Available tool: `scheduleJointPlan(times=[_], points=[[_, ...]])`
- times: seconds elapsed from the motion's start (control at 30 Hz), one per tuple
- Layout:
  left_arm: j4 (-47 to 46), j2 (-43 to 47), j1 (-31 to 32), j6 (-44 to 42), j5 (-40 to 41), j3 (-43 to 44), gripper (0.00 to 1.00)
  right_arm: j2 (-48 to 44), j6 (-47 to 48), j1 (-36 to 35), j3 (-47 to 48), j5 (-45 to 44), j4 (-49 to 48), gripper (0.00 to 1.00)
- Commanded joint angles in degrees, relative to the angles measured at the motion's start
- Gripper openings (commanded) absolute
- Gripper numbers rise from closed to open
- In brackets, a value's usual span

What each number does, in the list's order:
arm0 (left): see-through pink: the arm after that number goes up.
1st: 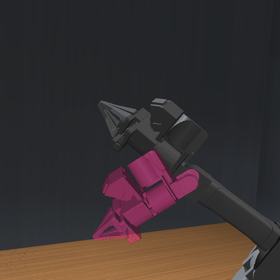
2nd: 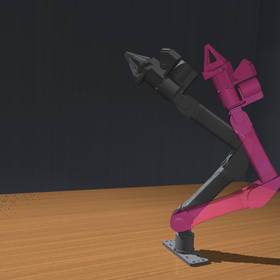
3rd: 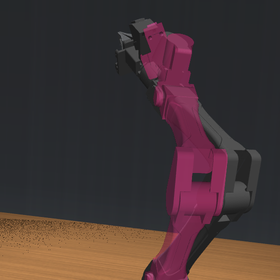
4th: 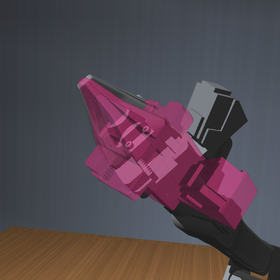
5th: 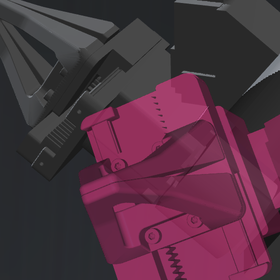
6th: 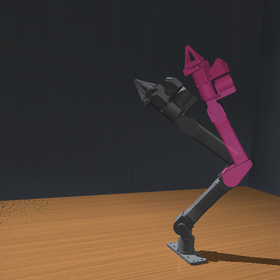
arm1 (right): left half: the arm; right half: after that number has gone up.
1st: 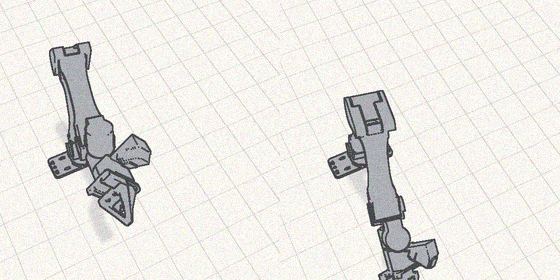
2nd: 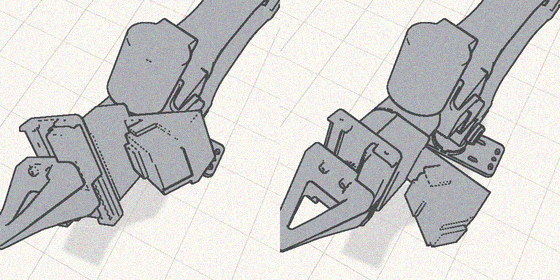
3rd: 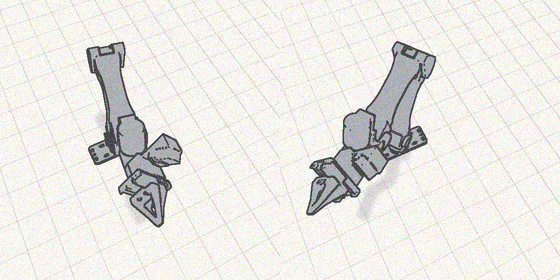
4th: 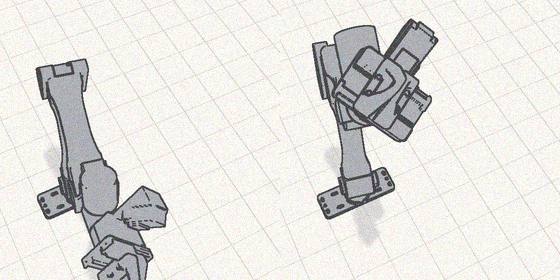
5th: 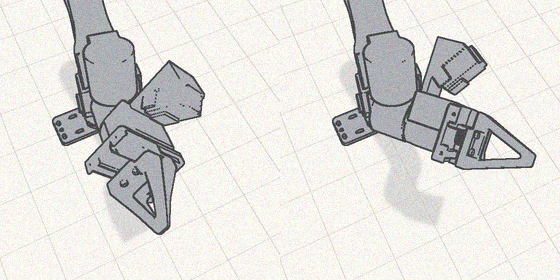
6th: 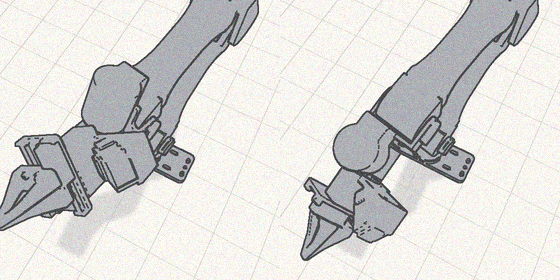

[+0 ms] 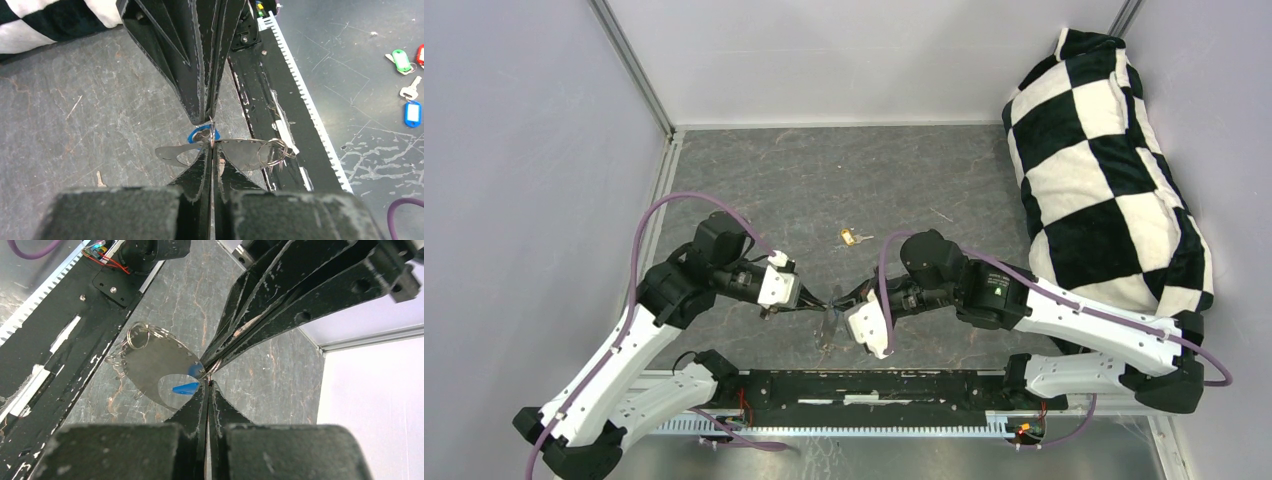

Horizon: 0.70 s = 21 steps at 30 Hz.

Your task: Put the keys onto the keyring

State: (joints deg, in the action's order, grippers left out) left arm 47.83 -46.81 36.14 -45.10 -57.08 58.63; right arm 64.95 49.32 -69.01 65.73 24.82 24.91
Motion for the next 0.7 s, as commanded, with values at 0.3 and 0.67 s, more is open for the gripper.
scheduleJointPlan(times=[0.3, 0.67], points=[[-2.3, 0.9, 0.2, 2.3, -1.3, -0.5, 0.02, -2.3, -2.6, 1.3, -1.4, -5.0, -1.8, 0.0], [-2.3, 0.5, 0.2, 2.4, -2.4, -0.7, 0.02, -2.0, -4.1, 3.8, -2.6, -1.6, -4.3, 0.0]])
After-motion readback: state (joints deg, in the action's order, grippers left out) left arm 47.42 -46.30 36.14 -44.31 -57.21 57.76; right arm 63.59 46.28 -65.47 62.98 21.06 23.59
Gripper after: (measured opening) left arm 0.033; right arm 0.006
